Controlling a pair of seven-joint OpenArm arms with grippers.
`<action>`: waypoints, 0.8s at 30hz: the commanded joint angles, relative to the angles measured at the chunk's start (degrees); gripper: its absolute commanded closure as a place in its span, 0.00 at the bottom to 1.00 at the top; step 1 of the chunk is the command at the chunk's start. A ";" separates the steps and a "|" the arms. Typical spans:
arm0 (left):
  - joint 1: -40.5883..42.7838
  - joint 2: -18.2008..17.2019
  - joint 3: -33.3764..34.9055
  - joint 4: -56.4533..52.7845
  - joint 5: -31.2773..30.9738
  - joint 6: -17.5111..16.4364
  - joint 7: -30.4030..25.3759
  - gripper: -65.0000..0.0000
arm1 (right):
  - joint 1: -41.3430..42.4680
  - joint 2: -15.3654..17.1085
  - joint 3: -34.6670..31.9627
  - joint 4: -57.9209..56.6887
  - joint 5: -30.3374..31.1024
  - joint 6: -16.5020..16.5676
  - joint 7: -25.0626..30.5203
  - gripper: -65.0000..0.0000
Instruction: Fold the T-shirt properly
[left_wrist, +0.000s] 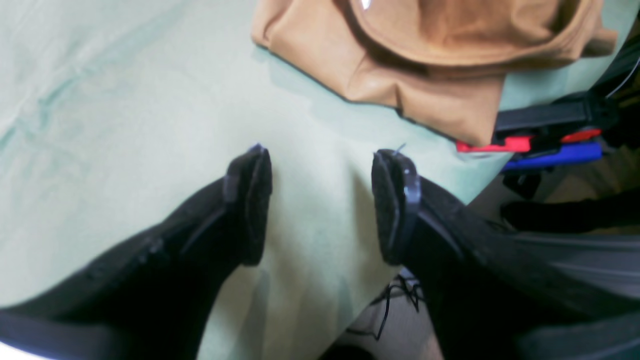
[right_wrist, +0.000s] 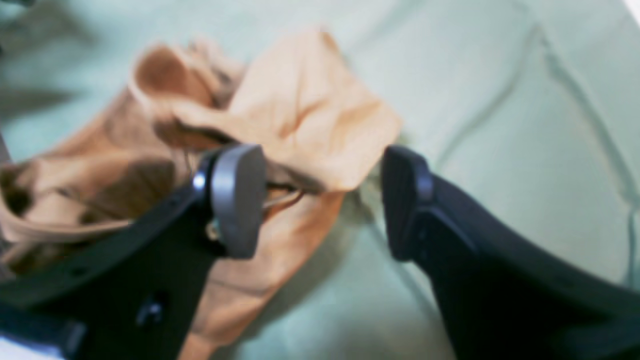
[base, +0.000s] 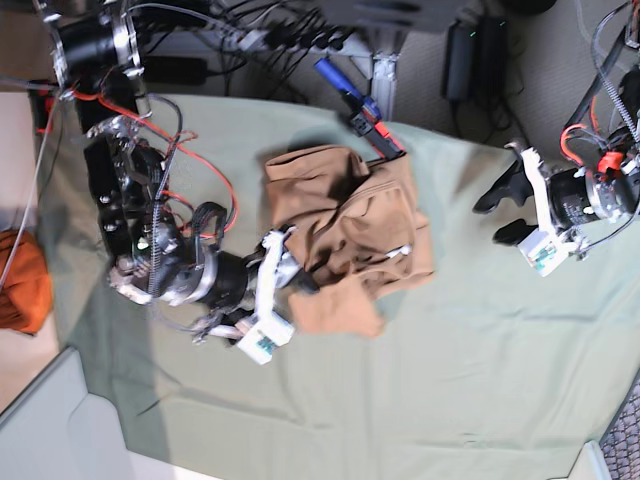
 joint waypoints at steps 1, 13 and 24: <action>-0.48 -0.68 -0.39 0.70 -0.85 -0.69 -1.40 0.45 | 2.40 0.44 -1.07 0.15 0.46 6.62 1.18 0.43; -0.48 -0.68 -0.39 0.70 -0.81 -0.69 -1.38 0.45 | 6.03 0.13 -12.63 -6.05 -5.75 6.47 7.23 0.85; -0.48 -0.68 -0.39 0.70 -0.37 -0.69 -1.46 0.45 | 5.99 0.17 -12.57 1.62 -5.03 6.19 4.09 1.00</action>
